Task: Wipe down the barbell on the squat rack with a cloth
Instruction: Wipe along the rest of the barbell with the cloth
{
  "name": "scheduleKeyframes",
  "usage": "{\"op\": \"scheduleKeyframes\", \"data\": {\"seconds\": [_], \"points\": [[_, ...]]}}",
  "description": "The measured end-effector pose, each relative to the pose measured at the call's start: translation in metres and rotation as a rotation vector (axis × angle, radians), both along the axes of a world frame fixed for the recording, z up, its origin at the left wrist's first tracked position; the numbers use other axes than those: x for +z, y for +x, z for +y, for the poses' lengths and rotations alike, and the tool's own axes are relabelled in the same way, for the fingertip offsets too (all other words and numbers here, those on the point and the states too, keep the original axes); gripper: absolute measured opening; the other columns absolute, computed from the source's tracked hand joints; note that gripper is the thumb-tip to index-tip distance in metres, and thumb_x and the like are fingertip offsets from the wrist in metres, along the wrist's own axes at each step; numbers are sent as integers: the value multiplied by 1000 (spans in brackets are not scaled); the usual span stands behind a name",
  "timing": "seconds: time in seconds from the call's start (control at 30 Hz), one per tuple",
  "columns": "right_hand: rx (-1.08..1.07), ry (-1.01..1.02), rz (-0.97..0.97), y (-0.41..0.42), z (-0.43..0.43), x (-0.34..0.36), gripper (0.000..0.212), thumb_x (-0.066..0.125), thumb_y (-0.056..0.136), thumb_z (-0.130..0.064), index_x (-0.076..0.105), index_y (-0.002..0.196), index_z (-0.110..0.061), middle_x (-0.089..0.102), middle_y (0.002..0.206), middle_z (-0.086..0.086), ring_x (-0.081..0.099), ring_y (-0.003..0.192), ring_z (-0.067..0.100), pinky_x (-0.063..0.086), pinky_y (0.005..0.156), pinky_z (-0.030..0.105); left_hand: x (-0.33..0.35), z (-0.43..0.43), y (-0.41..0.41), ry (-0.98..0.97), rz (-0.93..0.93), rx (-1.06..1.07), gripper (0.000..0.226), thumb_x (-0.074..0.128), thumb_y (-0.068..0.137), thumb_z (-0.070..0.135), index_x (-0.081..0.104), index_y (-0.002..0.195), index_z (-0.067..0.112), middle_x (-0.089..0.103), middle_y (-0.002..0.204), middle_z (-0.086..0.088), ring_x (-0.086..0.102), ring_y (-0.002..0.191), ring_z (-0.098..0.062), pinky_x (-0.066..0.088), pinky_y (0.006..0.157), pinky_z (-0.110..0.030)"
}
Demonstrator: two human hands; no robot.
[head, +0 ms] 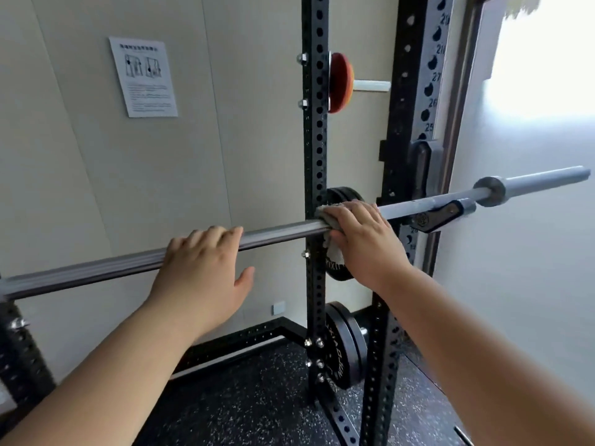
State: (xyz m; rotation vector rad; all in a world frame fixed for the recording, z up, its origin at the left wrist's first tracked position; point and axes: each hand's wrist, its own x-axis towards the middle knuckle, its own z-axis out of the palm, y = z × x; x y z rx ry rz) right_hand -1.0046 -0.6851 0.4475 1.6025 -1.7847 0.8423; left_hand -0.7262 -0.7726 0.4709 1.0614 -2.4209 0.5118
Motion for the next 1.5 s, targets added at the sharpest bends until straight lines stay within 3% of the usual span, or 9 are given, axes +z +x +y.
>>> {"op": "scheduleKeyframes", "data": {"seconds": [0.2, 0.33, 0.47, 0.6, 0.67, 0.77, 0.9, 1.3, 1.5], "points": [[-8, -137, -116, -51, 2, -4, 30, 54, 104, -24, 65, 132, -17, 63, 126, 2, 53, 124, 26, 47, 108, 46, 1, 3, -65, -74, -114, -50, 79, 28, 93, 69, 11, 162, 36, 52, 139, 7, 53, 122, -24, 40, 97, -45], [-54, -367, -164, -37, -15, -17, 25, 56, 104, -23, 75, 118, -17, 66, 121, 5, 56, 119, 29, 47, 104, 49, 8, 0, -99, -123, -106, -98, 71, 20, 94, 68, 26, 156, 35, 62, 124, 6, 62, 107, -24, 47, 82, -40], [18, -442, -92, -18, -23, -26, 19, 68, 98, -12, 79, 114, -11, 65, 121, 8, 56, 114, 28, 49, 103, 39, 13, -9, -121, -211, -73, -122, 39, 31, 100, 62, 50, 119, 34, 66, 82, 6, 64, 70, -25, 40, 54, -31], [-48, -492, -212, -28, -16, -19, 20, 67, 100, -20, 81, 110, -10, 66, 116, 6, 64, 105, 29, 53, 98, 38, 14, -12, -133, -235, -40, -190, 35, 37, 98, 59, 35, 87, 26, 46, 60, 7, 42, 47, -23, 29, 45, -28], [-33, -503, -257, -16, -18, -18, 21, 67, 100, -19, 81, 109, -8, 67, 114, 5, 66, 104, 26, 55, 93, 41, 13, -14, -133, -218, -49, -204, 37, 38, 98, 58, 34, 83, 24, 41, 58, 7, 41, 44, -21, 25, 45, -26], [100, -451, -208, 9, -25, -20, 17, 71, 97, -14, 81, 107, -5, 69, 113, 4, 66, 103, 18, 52, 95, 28, 11, -17, -132, -191, -37, -205, 35, 50, 96, 51, 36, 81, 22, 47, 59, 3, 47, 45, -25, 23, 46, -26], [-28, -554, -302, -13, -18, -19, 13, 75, 93, -14, 82, 102, -7, 68, 107, 2, 63, 90, 0, 53, 85, 15, 7, -20, -135, -177, 9, -198, 38, 28, 103, 51, 37, 81, 21, 41, 55, 4, 37, 42, -22, 26, 46, -26], [-2, -606, -397, -6, -23, -31, 16, 77, 88, 0, 80, 103, -2, 67, 102, 1, 65, 92, -1, 51, 79, 10, 13, -23, -141, -163, 78, -232, 36, 42, 99, 39, 38, 72, 17, 33, 47, 3, 18, 42, -17, 10, 52, -21], [-10, -570, -438, -20, -17, -23, 14, 77, 89, -10, 82, 102, -10, 70, 98, -3, 65, 91, 1, 50, 81, 9, 15, -20, -141, -125, 85, -208, 40, 29, 101, 43, 38, 71, 18, 32, 47, 4, 19, 39, -19, 12, 51, -21]]}}
